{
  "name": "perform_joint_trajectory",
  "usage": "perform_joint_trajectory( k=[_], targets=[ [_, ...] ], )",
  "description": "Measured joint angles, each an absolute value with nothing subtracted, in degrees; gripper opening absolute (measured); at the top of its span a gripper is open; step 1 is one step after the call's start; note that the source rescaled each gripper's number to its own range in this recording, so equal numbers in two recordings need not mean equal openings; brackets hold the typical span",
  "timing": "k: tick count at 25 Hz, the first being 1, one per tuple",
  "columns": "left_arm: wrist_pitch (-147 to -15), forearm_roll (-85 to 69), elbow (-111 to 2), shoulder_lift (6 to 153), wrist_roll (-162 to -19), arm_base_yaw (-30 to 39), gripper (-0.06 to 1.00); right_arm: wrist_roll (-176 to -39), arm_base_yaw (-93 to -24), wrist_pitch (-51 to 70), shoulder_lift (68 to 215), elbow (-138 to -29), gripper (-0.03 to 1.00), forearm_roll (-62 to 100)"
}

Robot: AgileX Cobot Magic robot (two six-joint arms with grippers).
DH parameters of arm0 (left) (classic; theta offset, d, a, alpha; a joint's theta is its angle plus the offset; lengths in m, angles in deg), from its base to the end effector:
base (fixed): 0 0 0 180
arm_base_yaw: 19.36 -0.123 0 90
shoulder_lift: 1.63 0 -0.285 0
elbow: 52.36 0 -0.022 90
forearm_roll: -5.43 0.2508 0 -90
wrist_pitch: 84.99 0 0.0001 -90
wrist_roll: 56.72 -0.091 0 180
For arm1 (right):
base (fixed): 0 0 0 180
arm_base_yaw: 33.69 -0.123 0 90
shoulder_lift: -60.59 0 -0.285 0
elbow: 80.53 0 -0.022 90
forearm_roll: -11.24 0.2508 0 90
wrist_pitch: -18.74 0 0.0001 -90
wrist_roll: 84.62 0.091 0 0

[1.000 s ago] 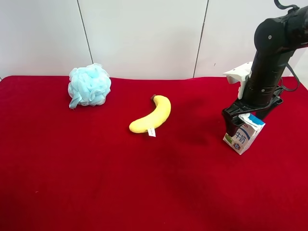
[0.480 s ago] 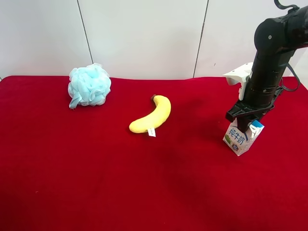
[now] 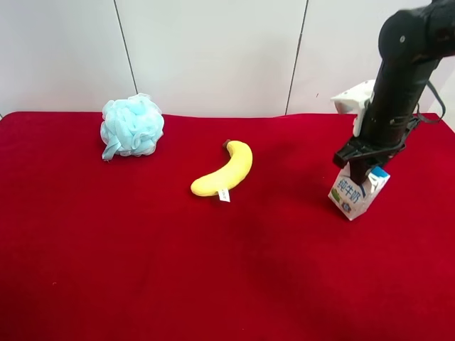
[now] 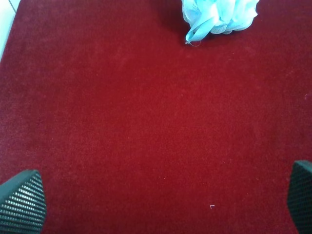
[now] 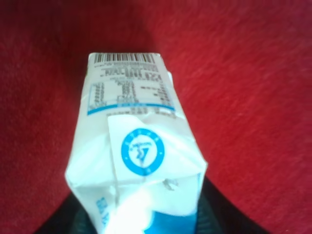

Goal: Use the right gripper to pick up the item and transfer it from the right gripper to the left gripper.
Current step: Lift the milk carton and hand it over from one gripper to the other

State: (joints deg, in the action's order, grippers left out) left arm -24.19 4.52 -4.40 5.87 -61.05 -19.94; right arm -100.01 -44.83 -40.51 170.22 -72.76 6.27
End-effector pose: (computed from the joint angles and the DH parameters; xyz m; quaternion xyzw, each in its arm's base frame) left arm -0.0069 -0.0013 0.2802 0.0282 0.8488 0.0147 0.5278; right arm 0.3289 0.0579 0.2050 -0.2496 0.9672 -0.0390 0.0278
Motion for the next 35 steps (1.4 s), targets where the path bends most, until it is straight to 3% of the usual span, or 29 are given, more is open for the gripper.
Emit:
perform_joint_trajectory(
  k=[20,35],
  targets=[
    [-24.2,4.5,-4.4,5.9,-61.0,-19.9,1.00,-100.2,-45.5,-44.3,153.4,-73.4,0.01,13.0],
    [-24.2,4.5,-4.4,5.9,-61.0,-19.9,1.00,-103.9,-60.1,-43.6,153.0,-73.4,0.01,14.1]
  ],
)
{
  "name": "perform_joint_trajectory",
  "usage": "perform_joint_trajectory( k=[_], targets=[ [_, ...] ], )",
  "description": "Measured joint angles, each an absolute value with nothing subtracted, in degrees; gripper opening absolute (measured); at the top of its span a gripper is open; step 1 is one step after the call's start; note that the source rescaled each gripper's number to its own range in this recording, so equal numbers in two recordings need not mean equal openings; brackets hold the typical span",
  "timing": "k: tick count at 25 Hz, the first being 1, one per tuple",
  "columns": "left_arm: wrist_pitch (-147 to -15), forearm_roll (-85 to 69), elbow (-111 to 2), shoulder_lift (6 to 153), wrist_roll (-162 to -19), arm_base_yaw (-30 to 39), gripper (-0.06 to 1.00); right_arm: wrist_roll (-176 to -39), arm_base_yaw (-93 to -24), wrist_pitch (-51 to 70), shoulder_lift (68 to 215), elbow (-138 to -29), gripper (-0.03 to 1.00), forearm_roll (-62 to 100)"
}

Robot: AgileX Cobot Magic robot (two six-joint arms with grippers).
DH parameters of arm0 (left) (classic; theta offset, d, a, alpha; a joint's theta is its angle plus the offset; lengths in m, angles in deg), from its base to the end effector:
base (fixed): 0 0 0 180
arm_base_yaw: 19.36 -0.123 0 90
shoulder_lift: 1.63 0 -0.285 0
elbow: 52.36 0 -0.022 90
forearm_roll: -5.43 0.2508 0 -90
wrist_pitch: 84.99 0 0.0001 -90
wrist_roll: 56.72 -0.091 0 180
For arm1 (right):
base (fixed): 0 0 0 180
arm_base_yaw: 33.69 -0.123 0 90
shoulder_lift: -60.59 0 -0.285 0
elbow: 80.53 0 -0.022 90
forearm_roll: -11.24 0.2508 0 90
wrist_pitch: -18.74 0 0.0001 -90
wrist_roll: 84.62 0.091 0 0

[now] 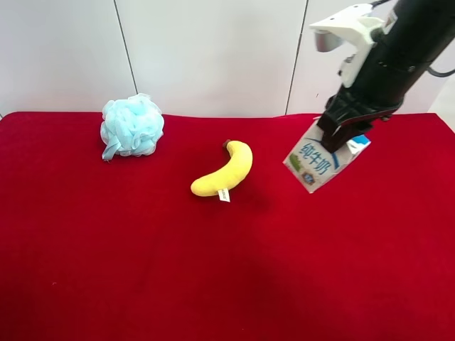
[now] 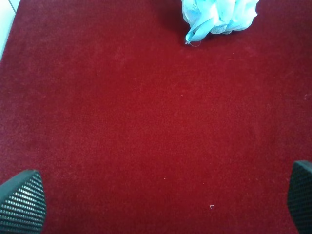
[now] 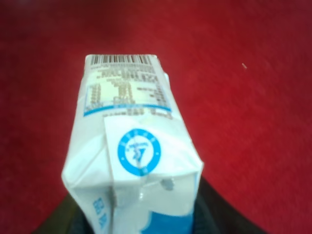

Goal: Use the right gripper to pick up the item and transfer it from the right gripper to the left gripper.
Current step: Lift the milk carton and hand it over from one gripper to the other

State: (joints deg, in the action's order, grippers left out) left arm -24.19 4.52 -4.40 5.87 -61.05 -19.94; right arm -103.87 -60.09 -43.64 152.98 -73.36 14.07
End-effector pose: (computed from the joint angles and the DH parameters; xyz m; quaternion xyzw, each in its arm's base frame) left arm -0.0069 -0.0013 0.2802 0.0282 0.8488 0.0147 0.5278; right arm 0.2589 0.1330 0.3013 -0.3757 0.9130 0.0331 0.1551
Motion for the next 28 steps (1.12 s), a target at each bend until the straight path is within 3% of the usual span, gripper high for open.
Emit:
perform_joint_trajectory(
  k=[13,28],
  targets=[
    [-24.1,-1.0,-4.3,12.2,-63.9,-19.9,1.00,-111.6,-75.0,-33.4,153.0,-73.4,0.01,15.0],
    [-18.9,-16.0,-9.1,21.8,-76.7,-13.1,1.00,-133.9,-75.8,-30.1,153.0,-73.4,0.01,33.2]
  ],
)
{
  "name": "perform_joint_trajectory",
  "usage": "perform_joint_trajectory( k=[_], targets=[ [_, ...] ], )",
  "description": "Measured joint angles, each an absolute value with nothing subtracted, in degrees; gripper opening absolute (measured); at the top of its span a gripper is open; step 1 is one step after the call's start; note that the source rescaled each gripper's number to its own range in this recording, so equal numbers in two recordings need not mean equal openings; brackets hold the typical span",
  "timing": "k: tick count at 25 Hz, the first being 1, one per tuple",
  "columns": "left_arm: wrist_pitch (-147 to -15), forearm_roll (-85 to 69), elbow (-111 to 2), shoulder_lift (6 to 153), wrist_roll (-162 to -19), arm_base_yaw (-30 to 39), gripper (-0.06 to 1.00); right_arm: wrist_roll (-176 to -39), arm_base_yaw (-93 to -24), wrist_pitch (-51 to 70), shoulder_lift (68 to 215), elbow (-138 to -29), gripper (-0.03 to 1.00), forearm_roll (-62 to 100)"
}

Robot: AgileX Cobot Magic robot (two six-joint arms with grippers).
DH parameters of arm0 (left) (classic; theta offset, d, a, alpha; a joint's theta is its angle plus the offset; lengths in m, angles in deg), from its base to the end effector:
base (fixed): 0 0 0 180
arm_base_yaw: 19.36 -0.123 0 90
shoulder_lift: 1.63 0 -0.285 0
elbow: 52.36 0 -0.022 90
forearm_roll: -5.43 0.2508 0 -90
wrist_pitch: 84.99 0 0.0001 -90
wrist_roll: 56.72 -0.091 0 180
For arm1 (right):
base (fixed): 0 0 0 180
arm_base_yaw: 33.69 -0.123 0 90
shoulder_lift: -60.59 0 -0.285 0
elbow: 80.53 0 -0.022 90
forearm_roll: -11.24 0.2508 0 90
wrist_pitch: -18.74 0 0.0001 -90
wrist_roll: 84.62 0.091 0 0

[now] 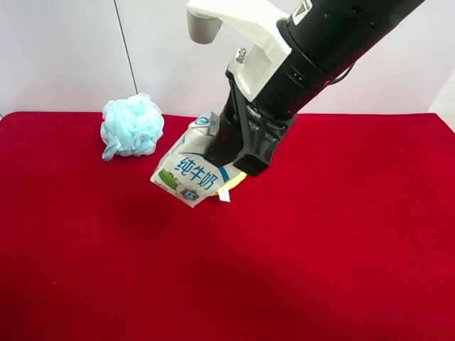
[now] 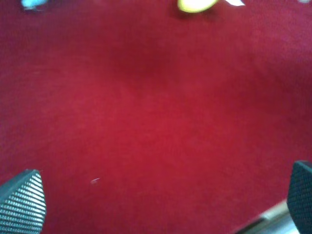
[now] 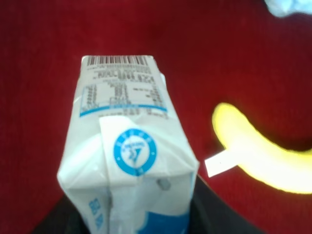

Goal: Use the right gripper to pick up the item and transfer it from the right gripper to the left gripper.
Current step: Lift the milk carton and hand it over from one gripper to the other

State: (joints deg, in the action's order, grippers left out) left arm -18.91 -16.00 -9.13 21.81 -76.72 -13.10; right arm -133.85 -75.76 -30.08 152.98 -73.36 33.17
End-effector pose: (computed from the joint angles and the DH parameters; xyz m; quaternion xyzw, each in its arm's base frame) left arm 0.0211 -0.0329 0.2993 0.2036 0.8769 -0.1375 0.4132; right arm 0.2139 0.2276 0.3151 -0.6185 0.7186 0.1548 0.2777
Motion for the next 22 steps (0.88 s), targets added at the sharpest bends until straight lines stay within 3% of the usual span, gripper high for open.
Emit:
perform_joint_trajectory(
  k=[12,22],
  targets=[
    [-19.7,-21.0,-11.2,31.1,-83.1,-2.0,1.00,-137.0,-75.8,-30.2,153.0,-73.4,0.01,36.0],
    [-28.8,-20.2,-12.8,42.1,-84.1,2.7,1.00,-135.3,-75.8,-30.1,153.0,-73.4,0.01,48.6]
  ],
)
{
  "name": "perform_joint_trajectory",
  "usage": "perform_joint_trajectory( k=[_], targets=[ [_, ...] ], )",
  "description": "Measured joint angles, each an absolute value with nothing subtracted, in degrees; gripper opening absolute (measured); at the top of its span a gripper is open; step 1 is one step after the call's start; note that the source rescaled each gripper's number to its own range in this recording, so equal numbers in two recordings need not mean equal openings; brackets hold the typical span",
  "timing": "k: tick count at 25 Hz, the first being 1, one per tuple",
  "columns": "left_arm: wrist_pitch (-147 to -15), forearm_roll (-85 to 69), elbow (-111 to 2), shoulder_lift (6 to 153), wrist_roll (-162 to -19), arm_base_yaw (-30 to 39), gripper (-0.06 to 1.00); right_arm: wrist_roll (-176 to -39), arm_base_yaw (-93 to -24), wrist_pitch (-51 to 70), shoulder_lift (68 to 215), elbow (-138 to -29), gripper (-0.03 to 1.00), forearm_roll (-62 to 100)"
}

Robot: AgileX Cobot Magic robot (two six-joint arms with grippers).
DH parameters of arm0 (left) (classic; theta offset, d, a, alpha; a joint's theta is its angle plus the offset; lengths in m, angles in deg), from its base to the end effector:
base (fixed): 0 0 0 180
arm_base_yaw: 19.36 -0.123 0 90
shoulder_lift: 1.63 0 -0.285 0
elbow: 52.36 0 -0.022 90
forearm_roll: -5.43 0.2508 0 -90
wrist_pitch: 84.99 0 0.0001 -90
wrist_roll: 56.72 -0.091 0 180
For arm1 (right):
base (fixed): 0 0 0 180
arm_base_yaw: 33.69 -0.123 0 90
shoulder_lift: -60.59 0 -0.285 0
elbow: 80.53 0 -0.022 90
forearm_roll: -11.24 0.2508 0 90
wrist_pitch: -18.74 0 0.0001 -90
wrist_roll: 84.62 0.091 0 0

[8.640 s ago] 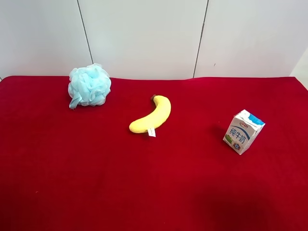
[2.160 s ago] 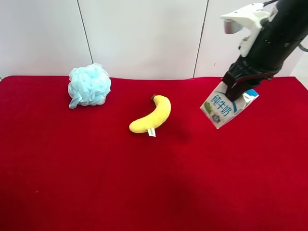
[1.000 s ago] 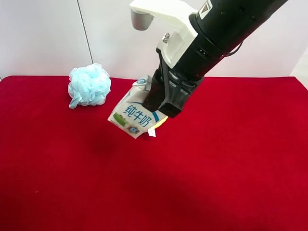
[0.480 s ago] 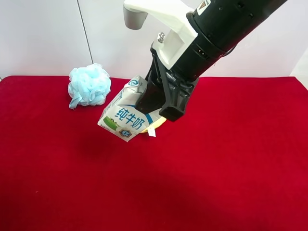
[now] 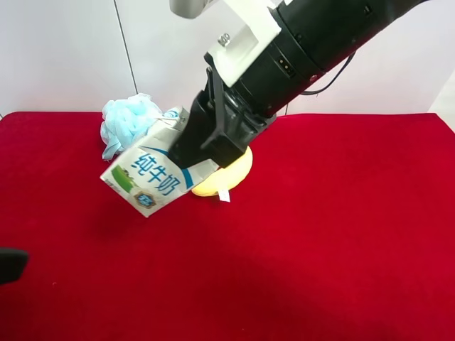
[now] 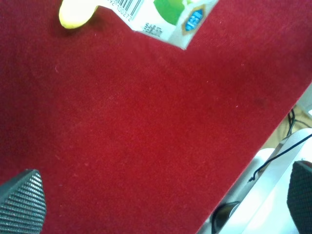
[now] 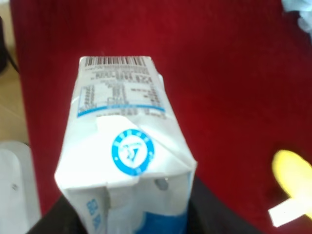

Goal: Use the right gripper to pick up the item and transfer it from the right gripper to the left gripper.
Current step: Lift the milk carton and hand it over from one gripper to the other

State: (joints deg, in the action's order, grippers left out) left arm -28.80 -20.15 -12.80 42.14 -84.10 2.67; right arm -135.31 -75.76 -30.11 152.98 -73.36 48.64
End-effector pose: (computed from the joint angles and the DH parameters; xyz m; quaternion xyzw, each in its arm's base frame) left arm 0.0794 -0.0674 0.3092 0.3352 0.8529 -0.1992 0.3470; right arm 0.2043 0.2405 0.3241 -0.5651 0.7282 0.2695 0.2789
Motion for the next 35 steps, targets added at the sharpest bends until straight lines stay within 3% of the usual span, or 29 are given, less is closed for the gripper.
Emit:
perform_joint_trajectory(
  k=[22,35],
  targets=[
    [-43.9,-3.0,-12.9,52.4,-89.6,15.1,1.00,-114.9,-75.8,-27.2,153.0,-73.4,0.01,54.2],
    [-48.8,-1.0,-12.9,52.4,-91.0,15.8,1.00,-113.1,-75.8,-25.7,158.2,-73.4,0.01,66.6]
  ],
)
